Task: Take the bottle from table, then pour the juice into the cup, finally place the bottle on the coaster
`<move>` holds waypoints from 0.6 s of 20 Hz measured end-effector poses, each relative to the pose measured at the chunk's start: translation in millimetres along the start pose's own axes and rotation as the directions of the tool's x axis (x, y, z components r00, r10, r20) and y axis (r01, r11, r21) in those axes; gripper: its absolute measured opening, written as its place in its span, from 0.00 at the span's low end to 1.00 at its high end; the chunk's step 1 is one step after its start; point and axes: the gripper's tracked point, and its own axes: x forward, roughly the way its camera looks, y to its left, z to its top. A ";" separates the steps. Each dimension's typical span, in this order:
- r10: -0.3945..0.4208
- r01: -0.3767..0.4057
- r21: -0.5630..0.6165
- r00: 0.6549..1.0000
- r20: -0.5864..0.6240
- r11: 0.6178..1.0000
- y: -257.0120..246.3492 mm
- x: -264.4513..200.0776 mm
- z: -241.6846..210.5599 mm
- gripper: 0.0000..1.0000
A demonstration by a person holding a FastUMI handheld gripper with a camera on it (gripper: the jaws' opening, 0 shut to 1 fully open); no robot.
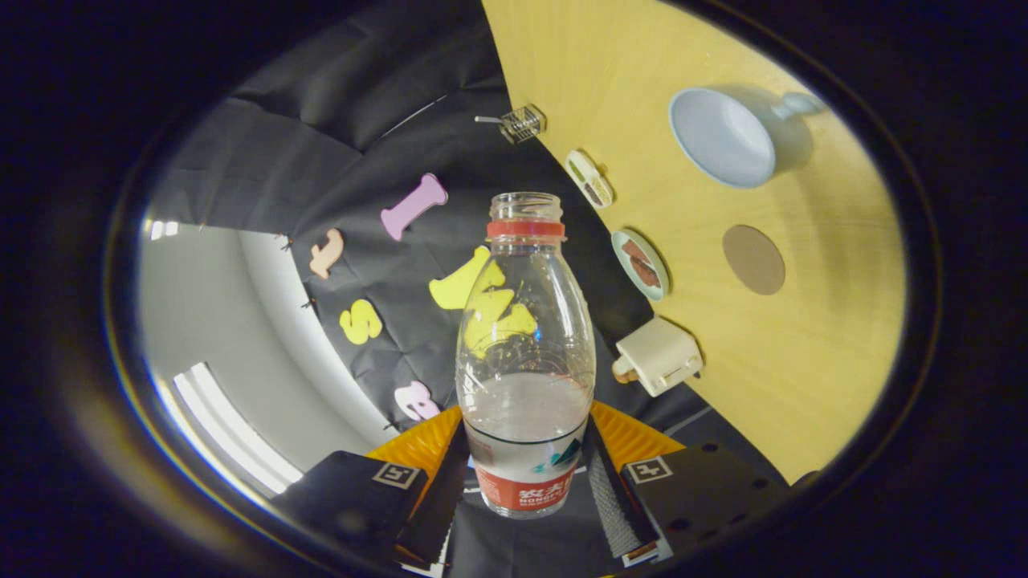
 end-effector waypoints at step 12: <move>-0.090 0.022 -0.707 0.994 -0.058 0.707 23.6 4.7 -8.9 0.78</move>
